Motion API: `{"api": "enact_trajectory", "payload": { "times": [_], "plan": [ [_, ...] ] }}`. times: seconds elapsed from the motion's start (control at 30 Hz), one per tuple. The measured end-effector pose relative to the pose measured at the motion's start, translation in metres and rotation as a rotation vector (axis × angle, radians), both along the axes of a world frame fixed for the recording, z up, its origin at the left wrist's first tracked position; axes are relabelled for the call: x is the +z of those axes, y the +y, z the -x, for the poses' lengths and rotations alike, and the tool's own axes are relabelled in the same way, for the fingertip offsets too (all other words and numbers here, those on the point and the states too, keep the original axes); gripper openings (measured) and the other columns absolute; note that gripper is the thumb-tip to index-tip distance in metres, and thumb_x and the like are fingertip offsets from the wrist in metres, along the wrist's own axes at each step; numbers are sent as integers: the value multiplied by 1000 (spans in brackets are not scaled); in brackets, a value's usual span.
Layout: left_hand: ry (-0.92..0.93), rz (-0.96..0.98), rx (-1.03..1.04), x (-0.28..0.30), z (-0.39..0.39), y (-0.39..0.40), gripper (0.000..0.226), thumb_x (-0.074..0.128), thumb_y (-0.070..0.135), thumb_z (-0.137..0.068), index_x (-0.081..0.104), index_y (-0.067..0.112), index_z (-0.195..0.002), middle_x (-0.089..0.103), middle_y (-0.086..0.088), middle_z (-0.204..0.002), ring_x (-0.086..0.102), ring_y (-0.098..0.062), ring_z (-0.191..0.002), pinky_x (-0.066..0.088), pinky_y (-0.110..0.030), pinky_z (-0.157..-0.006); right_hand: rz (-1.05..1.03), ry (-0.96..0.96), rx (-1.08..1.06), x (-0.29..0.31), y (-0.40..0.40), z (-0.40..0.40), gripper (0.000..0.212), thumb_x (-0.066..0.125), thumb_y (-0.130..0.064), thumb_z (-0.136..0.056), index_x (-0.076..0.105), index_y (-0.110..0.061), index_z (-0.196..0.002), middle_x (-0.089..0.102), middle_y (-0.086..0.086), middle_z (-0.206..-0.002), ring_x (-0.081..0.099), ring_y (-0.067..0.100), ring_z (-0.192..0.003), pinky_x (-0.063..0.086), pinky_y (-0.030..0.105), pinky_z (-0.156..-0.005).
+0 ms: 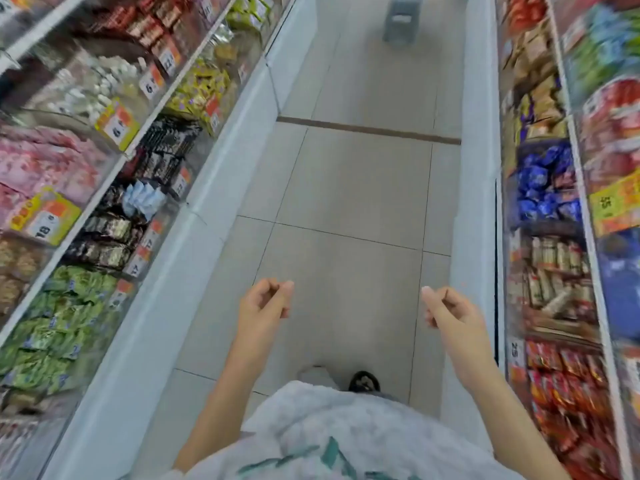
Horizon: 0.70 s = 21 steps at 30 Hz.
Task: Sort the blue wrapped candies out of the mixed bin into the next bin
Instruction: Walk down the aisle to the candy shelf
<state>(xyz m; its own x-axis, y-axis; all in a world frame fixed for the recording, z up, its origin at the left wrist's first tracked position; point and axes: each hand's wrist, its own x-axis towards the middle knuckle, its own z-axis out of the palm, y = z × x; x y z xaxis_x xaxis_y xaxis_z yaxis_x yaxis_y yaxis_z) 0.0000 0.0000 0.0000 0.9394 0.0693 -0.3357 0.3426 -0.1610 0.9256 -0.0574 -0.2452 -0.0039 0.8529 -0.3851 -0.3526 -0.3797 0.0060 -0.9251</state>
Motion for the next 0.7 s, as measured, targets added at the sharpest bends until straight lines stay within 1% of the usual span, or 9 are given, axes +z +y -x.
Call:
{"api": "enact_trajectory", "payload": {
  "times": [0.07,0.13,0.27,0.33,0.43,0.47,0.57,0.63,0.7],
  "plan": [
    [0,3,-1,-1,-2,-10,21,56,11,-91,48,7,-73,42,-2,-65,44,-9,-59,44,-13,-58,42,-37,-5,2,-12,-17,39,58,-21,-91,40,5,-68,41,12,-66,40,14,-62,35,12,-55],
    [24,-7,-28,-4,-3,-14,22,58,9,-90,48,8,-71,44,2,-61,44,-6,-55,42,-12,-56,54,-65,16,8,-22,-41,41,60,-21,-90,40,7,-68,40,13,-65,37,16,-63,33,13,-54],
    [23,-47,-88,1,-26,-28,27,65,21,-82,49,12,-62,44,6,-53,42,-7,-53,37,-13,-56,57,-155,16,20,-40,-102,41,61,-18,-90,39,7,-66,38,13,-63,34,17,-61,29,14,-53],
    [33,-31,-89,-4,-52,-37,28,66,21,-82,49,15,-60,44,5,-53,41,-7,-53,36,-14,-55,60,-193,24,21,-50,-138,42,61,-17,-90,38,7,-64,37,14,-63,32,18,-61,28,17,-54],
    [50,-30,-92,-10,-112,-58,31,64,11,-87,48,15,-60,44,5,-53,41,-8,-54,36,-12,-55,49,-199,-5,15,-67,-195,42,61,-15,-90,37,6,-62,35,13,-62,31,18,-61,27,18,-54],
    [51,-27,-101,-10,-137,-66,33,64,11,-87,48,16,-59,44,5,-53,41,-8,-53,36,-12,-55,48,-192,-12,13,-73,-214,43,61,-14,-90,37,6,-61,35,14,-61,30,19,-61,27,17,-53],
    [49,-14,-164,-5,-225,-93,31,65,24,-80,47,22,-55,44,7,-53,42,-6,-53,38,-11,-56,52,-146,-39,8,-92,-275,45,62,-16,-90,35,5,-61,31,19,-60,27,19,-60,25,16,-52],
    [42,-14,-210,1,-285,-112,32,65,25,-80,46,23,-54,44,6,-53,42,-6,-54,39,-11,-57,62,-117,-77,5,-108,-311,47,63,-17,-89,32,5,-61,27,16,-61,25,13,-56,22,15,-50],
    [23,-10,-244,9,-347,-138,28,64,29,-78,46,21,-58,43,2,-55,41,-7,-55,38,-12,-58,46,-89,-143,3,-125,-342,48,63,-18,-89,31,4,-61,25,10,-61,23,9,-54,21,14,-48]
  ]
}}
